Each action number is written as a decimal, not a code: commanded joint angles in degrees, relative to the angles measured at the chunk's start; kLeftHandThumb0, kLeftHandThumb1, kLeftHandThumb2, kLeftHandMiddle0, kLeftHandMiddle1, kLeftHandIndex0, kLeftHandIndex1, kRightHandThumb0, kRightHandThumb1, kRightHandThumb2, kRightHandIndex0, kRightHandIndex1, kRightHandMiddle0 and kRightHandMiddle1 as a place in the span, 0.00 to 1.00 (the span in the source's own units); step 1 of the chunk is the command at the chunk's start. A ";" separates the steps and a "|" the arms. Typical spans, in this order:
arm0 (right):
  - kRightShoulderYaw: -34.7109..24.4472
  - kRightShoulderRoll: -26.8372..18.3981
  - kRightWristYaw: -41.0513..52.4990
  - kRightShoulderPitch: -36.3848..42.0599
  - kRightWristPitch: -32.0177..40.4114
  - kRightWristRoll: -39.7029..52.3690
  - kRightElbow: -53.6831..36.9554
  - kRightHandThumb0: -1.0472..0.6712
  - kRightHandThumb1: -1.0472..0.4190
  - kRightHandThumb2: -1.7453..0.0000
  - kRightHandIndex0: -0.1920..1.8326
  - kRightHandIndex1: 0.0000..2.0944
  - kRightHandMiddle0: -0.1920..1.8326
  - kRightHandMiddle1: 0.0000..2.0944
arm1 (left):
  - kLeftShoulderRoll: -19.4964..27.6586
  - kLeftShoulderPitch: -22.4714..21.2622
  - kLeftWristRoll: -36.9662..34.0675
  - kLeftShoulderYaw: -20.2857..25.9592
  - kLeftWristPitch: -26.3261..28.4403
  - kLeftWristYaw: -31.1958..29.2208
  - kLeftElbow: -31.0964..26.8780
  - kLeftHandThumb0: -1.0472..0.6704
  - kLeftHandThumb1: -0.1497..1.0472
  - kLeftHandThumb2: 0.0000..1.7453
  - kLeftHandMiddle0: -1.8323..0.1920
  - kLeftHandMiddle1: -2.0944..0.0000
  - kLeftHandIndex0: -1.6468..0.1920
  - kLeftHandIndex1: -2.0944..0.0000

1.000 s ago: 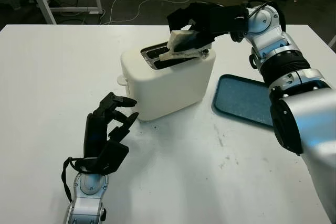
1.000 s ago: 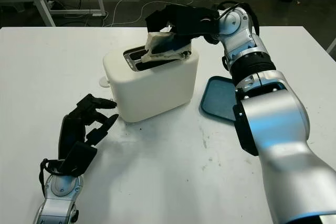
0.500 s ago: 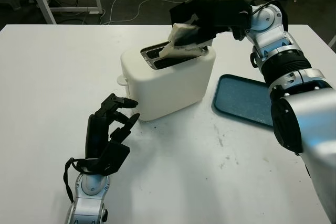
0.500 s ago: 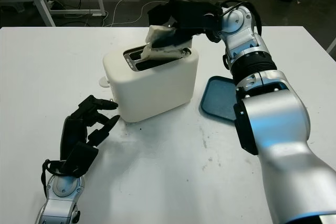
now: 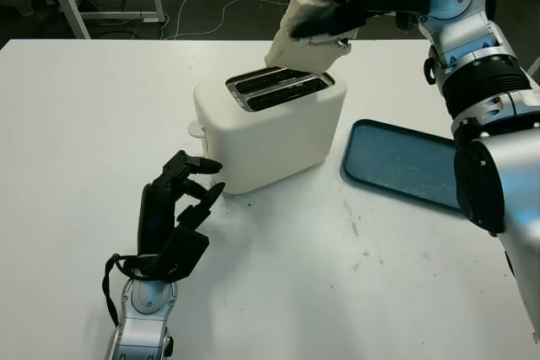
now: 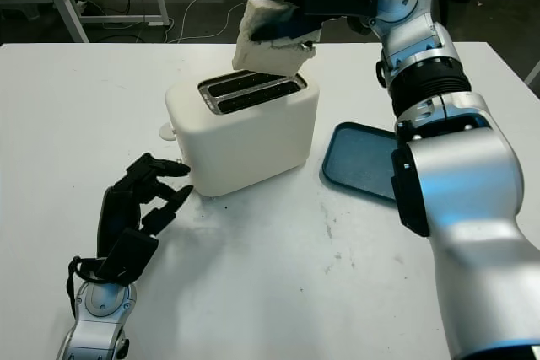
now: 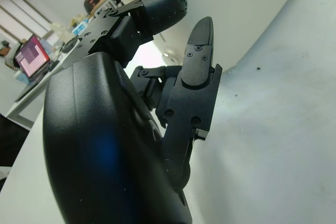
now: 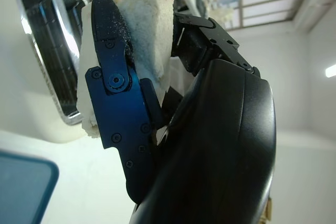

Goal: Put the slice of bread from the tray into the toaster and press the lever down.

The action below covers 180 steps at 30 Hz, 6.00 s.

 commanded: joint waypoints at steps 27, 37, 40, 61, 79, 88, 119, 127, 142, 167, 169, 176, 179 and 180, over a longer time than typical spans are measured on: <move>5.19 2.87 3.21 2.07 0.42 -1.85 1.64 0.25 0.09 0.90 0.66 0.83 0.57 0.83 | -0.12 0.36 0.48 -0.90 -0.71 1.34 1.22 0.48 0.89 0.14 0.61 0.26 0.62 0.47; 4.51 2.75 3.81 1.70 0.93 -1.55 1.64 0.26 0.09 0.89 0.66 0.83 0.56 0.83 | -0.37 0.36 0.08 -0.89 -0.73 1.39 1.38 0.48 0.89 0.14 0.62 0.25 0.62 0.47; 3.40 2.63 4.09 1.54 1.42 -0.74 1.88 0.26 0.09 0.91 0.65 0.83 0.56 0.83 | -0.14 0.32 0.66 -0.97 -0.81 1.56 1.31 0.49 0.89 0.13 0.62 0.26 0.62 0.47; 8.36 -1.09 0.78 0.90 -2.30 -7.65 -2.00 0.03 0.19 1.00 0.16 0.44 0.41 0.01 | -0.24 0.45 0.12 -1.05 -0.43 1.20 1.15 0.48 0.89 0.14 0.62 0.26 0.63 0.46; 6.36 -2.56 -3.10 2.59 -4.35 -5.58 -2.73 0.07 0.20 1.00 0.20 0.31 0.40 0.00 | 0.04 0.47 1.41 -0.66 -0.73 2.36 0.97 0.49 0.89 0.13 0.62 0.26 0.62 0.47; -8.34 -5.16 -20.69 24.07 -19.53 6.08 -15.48 0.26 0.14 0.99 0.32 0.20 0.42 0.01 | 5.66 -1.52 3.02 5.70 -0.56 1.74 -4.95 0.47 0.89 0.11 0.60 0.25 0.61 0.48; -18.09 9.41 -30.78 72.66 9.85 23.35 -52.99 0.33 0.09 0.99 0.68 0.05 0.63 0.01 | 42.30 -31.94 9.63 9.02 -2.11 -22.72 5.10 0.46 0.84 0.00 0.42 0.45 0.31 0.84; -17.77 9.91 -31.11 71.95 10.13 22.87 -53.54 0.33 0.09 1.00 0.69 0.04 0.63 0.00 | 45.45 -38.17 16.65 1.66 -7.20 -23.90 14.55 0.41 0.86 0.00 0.35 0.55 0.23 0.93; -18.55 10.35 -30.19 71.39 10.02 23.78 -53.93 0.32 0.09 1.00 0.68 0.02 0.62 0.00 | 44.58 -42.53 21.31 -3.01 -15.73 -20.54 23.20 0.37 0.76 0.00 0.38 0.34 0.17 0.99; -18.71 10.83 -28.68 71.70 8.17 23.20 -52.40 0.34 0.09 0.99 0.68 0.00 0.61 0.00 | 42.35 -44.44 14.42 -2.59 -17.08 -22.08 25.83 0.39 0.75 0.00 0.36 0.36 0.15 0.99; -18.67 10.89 -28.70 71.77 8.61 23.30 -52.72 0.33 0.09 0.99 0.68 0.00 0.61 0.00 | 42.04 -44.42 14.31 -2.73 -17.23 -21.94 26.08 0.40 0.75 0.00 0.35 0.39 0.15 0.99; -18.81 11.42 -28.73 71.98 9.25 23.90 -53.58 0.32 0.09 0.99 0.68 0.00 0.62 0.00 | 40.68 -44.44 15.34 -2.95 -17.44 -20.50 27.03 0.40 0.75 0.00 0.37 0.37 0.13 0.99; -19.05 11.68 -28.70 72.24 9.70 24.37 -54.40 0.32 0.09 0.99 0.68 0.00 0.62 0.00 | 40.21 -44.56 16.00 -3.27 -17.55 -19.91 27.67 0.40 0.74 0.00 0.38 0.35 0.13 0.99; -19.10 11.64 -28.65 72.22 9.29 24.29 -54.24 0.32 0.09 0.99 0.68 0.00 0.62 0.00 | 40.13 -44.58 16.18 -3.42 -17.39 -19.92 27.78 0.40 0.75 0.00 0.38 0.34 0.13 0.99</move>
